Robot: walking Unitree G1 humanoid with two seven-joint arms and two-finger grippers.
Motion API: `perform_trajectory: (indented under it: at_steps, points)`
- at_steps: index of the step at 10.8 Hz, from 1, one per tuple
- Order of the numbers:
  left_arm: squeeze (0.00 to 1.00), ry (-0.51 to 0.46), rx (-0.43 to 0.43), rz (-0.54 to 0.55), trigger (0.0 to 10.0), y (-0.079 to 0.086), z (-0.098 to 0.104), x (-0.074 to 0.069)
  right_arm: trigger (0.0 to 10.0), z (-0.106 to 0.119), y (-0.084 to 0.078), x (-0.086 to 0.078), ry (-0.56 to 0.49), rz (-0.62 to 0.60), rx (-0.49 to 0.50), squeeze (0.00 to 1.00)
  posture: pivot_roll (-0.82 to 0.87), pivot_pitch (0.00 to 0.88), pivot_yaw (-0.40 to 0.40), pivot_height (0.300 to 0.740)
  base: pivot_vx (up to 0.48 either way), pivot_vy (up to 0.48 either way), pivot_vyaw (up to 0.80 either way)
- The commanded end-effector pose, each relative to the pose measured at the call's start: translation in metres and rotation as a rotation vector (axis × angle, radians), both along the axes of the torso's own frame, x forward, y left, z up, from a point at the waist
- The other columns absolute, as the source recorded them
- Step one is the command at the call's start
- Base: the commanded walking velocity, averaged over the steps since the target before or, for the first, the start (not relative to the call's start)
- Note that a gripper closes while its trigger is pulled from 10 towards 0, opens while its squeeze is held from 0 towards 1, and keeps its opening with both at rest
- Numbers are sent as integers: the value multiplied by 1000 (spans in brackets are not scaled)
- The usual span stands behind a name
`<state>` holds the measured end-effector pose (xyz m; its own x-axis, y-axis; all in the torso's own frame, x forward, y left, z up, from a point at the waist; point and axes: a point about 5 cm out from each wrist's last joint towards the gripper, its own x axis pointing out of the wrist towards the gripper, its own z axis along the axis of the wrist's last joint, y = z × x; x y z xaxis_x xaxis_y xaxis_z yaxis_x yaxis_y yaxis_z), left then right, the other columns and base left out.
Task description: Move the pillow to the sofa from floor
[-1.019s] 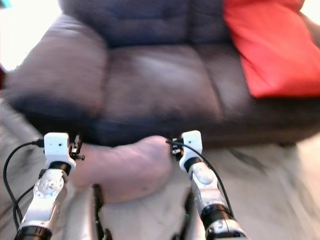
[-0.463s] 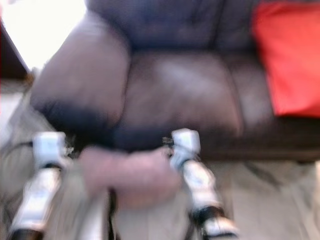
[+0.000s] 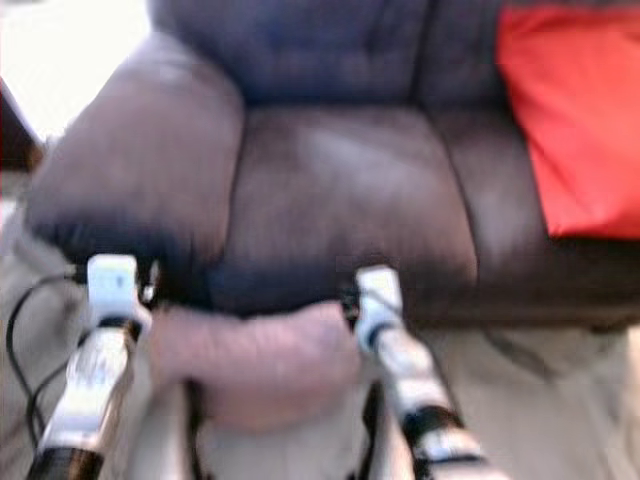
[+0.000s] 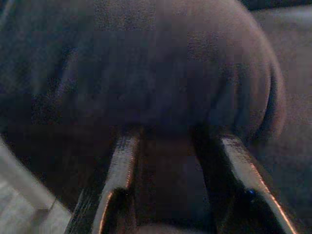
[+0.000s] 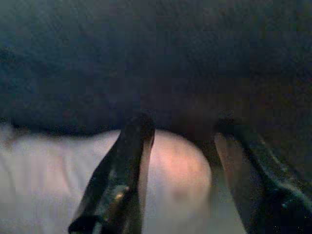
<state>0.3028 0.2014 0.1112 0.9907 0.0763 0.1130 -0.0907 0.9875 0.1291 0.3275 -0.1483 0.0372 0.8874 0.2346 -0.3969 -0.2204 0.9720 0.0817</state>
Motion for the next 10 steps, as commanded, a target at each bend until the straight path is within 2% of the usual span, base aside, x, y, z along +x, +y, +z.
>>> perform_trajectory:
  at_steps: [1, 4, 7, 10]
  points:
    - [0, 33, -16, 3, 10000, 2, -5, -2, 10000, -7, 0, -3, 56, -8, 19, 1000, 103, 145, -56, 472, 0, 0, 0]
    - [0, 43, -24, -3, 10000, 2, -6, -3, 10000, -8, -2, -1, 169, -77, 175, 1000, 107, 144, -58, 472, 0, 0, 0]
    - [0, 46, -34, -5, 10000, 2, -6, -4, 10000, -4, 0, 2, 194, -95, 261, 1000, 113, 134, -56, 472, 0, 0, 0]
    - [0, 29, -40, -12, 10000, 1, -1, -4, 10000, -3, 4, 4, 215, -74, 252, 1000, 118, 137, -48, 472, 0, 0, 0]
